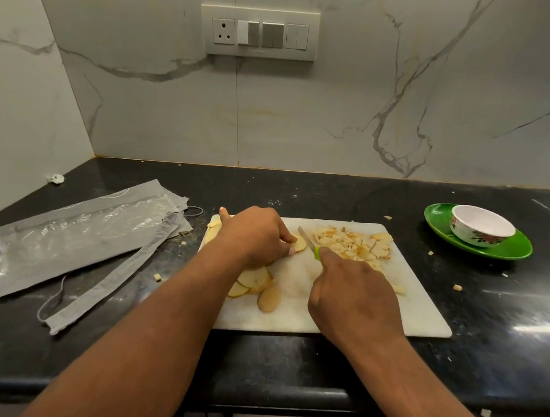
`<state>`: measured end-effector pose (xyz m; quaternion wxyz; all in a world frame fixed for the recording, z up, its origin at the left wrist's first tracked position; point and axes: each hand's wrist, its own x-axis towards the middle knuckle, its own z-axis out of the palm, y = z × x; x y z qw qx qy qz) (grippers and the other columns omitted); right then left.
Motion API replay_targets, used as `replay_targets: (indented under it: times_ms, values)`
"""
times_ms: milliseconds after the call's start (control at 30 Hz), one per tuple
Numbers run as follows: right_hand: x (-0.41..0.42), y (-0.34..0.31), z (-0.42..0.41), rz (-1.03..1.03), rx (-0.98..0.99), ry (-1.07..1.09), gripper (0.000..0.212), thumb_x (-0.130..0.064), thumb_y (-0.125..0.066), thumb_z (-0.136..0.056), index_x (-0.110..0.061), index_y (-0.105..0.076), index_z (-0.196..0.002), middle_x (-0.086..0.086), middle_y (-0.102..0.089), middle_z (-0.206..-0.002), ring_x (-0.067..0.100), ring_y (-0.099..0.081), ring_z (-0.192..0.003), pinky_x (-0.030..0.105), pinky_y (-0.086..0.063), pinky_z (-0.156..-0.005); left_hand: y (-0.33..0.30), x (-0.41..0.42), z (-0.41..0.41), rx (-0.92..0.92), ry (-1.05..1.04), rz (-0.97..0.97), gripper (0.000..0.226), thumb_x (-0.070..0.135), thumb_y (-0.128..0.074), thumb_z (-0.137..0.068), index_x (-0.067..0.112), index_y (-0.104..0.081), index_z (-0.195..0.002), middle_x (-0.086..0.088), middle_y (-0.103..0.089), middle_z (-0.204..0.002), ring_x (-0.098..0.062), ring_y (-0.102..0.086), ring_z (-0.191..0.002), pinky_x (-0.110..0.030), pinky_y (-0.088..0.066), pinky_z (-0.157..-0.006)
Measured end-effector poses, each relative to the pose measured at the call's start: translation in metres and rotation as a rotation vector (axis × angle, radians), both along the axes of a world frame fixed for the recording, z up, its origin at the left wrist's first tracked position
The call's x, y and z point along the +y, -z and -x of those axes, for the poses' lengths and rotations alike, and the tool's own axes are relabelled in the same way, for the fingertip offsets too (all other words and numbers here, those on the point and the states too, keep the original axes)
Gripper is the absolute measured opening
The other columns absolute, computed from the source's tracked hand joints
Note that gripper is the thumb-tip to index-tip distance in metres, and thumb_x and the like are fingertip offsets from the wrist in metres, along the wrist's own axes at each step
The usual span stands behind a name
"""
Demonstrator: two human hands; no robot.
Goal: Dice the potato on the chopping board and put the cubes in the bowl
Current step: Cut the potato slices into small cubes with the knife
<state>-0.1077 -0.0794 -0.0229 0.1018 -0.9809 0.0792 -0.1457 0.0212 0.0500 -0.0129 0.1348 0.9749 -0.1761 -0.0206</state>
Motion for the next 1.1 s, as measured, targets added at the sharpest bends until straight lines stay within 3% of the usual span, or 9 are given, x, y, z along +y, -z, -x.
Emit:
replay_targets:
  times_ms: [100,333,467,667,833,933,1000,1100]
  values:
    - [0.002,-0.002,0.002,0.027,0.029,-0.011,0.051,-0.026,-0.038,-0.097,-0.029,-0.039,-0.148,0.001,-0.065,-0.12,0.021,-0.06,-0.099,0.033,-0.046,-0.075,0.001,-0.004,-0.001,-0.019,-0.018,-0.074,0.029,0.057,-0.064,-0.095,0.045,-0.075,-0.12,0.017,-0.068,-0.131,-0.019,-0.053,-0.133,-0.079,0.002,-0.115]
    - [-0.002,-0.001,0.055,0.08,0.059,-0.039,0.056,-0.033,-0.032,-0.099,-0.034,-0.021,-0.154,-0.005,-0.063,-0.118,0.017,-0.056,-0.093,0.033,-0.042,-0.075,0.001,-0.006,0.0,-0.039,-0.021,-0.107,0.034,0.058,-0.06,-0.097,0.04,-0.074,-0.122,0.013,-0.07,-0.124,-0.021,-0.057,-0.128,-0.08,0.002,-0.114]
    - [-0.001,-0.011,0.052,0.086,-0.015,-0.026,0.049,-0.033,-0.033,-0.1,-0.034,-0.032,-0.149,-0.005,-0.064,-0.119,0.017,-0.059,-0.098,0.034,-0.044,-0.08,0.0,-0.005,0.002,-0.027,-0.012,-0.102,0.033,0.057,-0.06,-0.098,0.041,-0.074,-0.123,0.013,-0.069,-0.128,-0.021,-0.056,-0.13,-0.08,0.003,-0.115]
    - [0.009,-0.01,0.008,0.062,0.007,0.005,0.046,-0.025,-0.038,-0.098,-0.028,-0.042,-0.144,0.001,-0.065,-0.116,0.019,-0.06,-0.093,0.032,-0.045,-0.073,0.002,-0.004,0.003,-0.016,-0.021,-0.086,0.031,0.057,-0.06,-0.098,0.043,-0.074,-0.122,0.014,-0.069,-0.128,-0.02,-0.055,-0.131,-0.082,0.004,-0.113]
    - [0.008,0.001,0.032,0.09,0.062,-0.04,0.058,-0.028,-0.034,-0.099,-0.028,-0.023,-0.155,-0.001,-0.062,-0.125,0.019,-0.058,-0.103,0.033,-0.037,-0.074,0.004,-0.005,0.001,-0.018,-0.03,-0.086,0.033,0.058,-0.059,-0.098,0.041,-0.074,-0.123,0.014,-0.069,-0.126,-0.02,-0.056,-0.13,-0.083,0.006,-0.112]
    - [0.006,-0.006,0.057,0.104,0.114,-0.038,0.058,-0.033,-0.03,-0.1,-0.032,-0.017,-0.156,-0.004,-0.062,-0.122,0.019,-0.058,-0.101,0.035,-0.042,-0.081,0.004,-0.004,-0.001,-0.015,-0.022,-0.07,0.03,0.057,-0.061,-0.097,0.042,-0.075,-0.12,0.015,-0.07,-0.125,-0.019,-0.056,-0.129,-0.083,0.006,-0.112]
    - [0.005,-0.013,0.064,0.096,0.102,-0.032,0.055,-0.034,-0.029,-0.101,-0.034,-0.019,-0.155,-0.007,-0.062,-0.123,0.016,-0.058,-0.102,0.034,-0.043,-0.084,0.004,-0.003,0.0,-0.026,-0.028,-0.043,0.028,0.057,-0.064,-0.096,0.042,-0.076,-0.116,0.016,-0.071,-0.122,-0.017,-0.057,-0.127,-0.082,0.005,-0.113]
    - [0.006,-0.02,0.054,0.114,-0.03,-0.015,0.051,-0.033,-0.032,-0.099,-0.033,-0.03,-0.15,-0.006,-0.065,-0.117,0.015,-0.058,-0.094,0.032,-0.041,-0.076,0.002,-0.001,0.003,-0.061,-0.059,-0.034,0.027,0.059,-0.068,-0.092,0.041,-0.078,-0.109,0.017,-0.073,-0.115,-0.016,-0.06,-0.122,-0.08,0.004,-0.115]
